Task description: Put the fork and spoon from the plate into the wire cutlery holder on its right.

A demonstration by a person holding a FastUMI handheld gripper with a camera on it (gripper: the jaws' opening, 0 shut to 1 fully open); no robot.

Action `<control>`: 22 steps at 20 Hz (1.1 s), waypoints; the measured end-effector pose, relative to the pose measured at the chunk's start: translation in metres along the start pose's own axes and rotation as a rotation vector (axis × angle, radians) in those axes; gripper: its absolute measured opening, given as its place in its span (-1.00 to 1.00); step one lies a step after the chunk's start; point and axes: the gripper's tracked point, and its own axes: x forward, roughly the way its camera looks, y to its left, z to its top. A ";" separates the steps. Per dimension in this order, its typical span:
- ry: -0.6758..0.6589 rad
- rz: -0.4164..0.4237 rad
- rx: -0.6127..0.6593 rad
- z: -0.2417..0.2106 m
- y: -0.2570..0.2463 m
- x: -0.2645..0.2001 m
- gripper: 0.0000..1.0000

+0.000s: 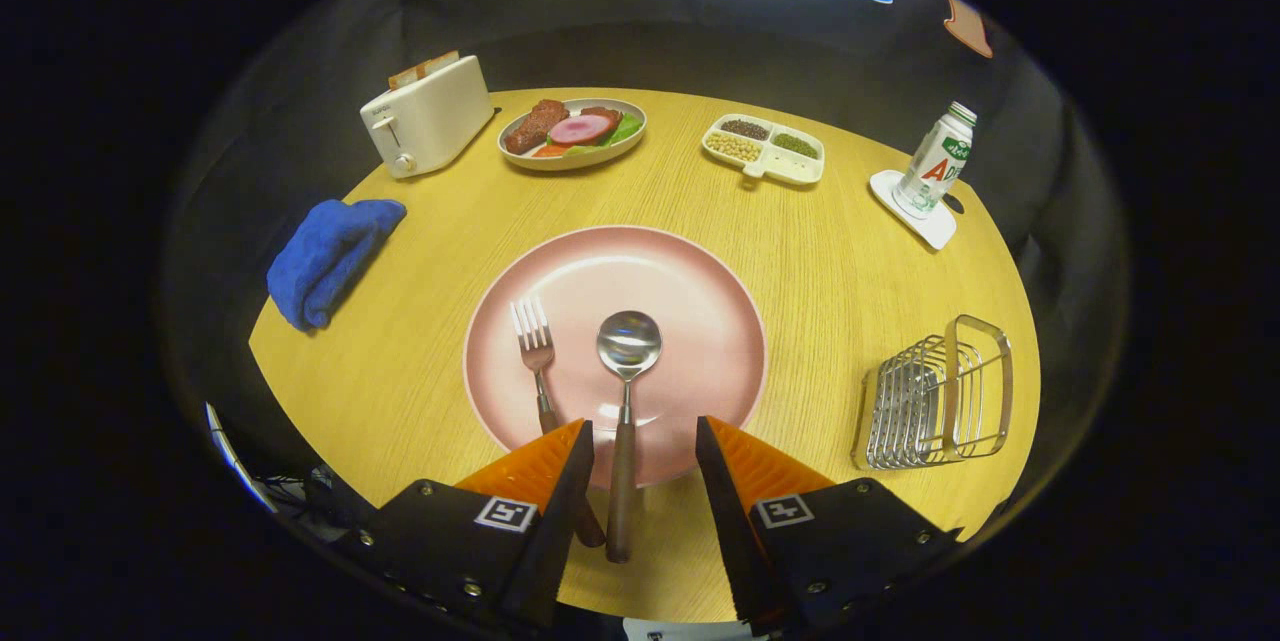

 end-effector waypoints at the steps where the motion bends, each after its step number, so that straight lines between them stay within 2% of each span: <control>1: 0.018 0.007 -0.008 -0.001 0.001 0.003 0.30; 5: 0.090 0.019 -0.028 -0.008 0.002 0.018 0.30; 7: 0.134 0.020 -0.027 -0.012 0.001 0.020 -0.47; 10: 0.195 0.030 -0.041 -0.021 0.004 0.029 -0.44; 11: 0.186 0.001 -0.038 -0.008 -0.002 0.020 -0.45; 12: 0.185 -0.025 -0.035 -0.017 -0.008 0.036 -0.79; 15: 0.244 0.001 0.039 -0.019 -0.005 0.027 -0.79; 16: 0.254 0.010 0.062 -0.018 -0.003 0.029 -0.90; 22: 0.248 -0.010 0.079 -0.016 -0.010 0.020 -0.91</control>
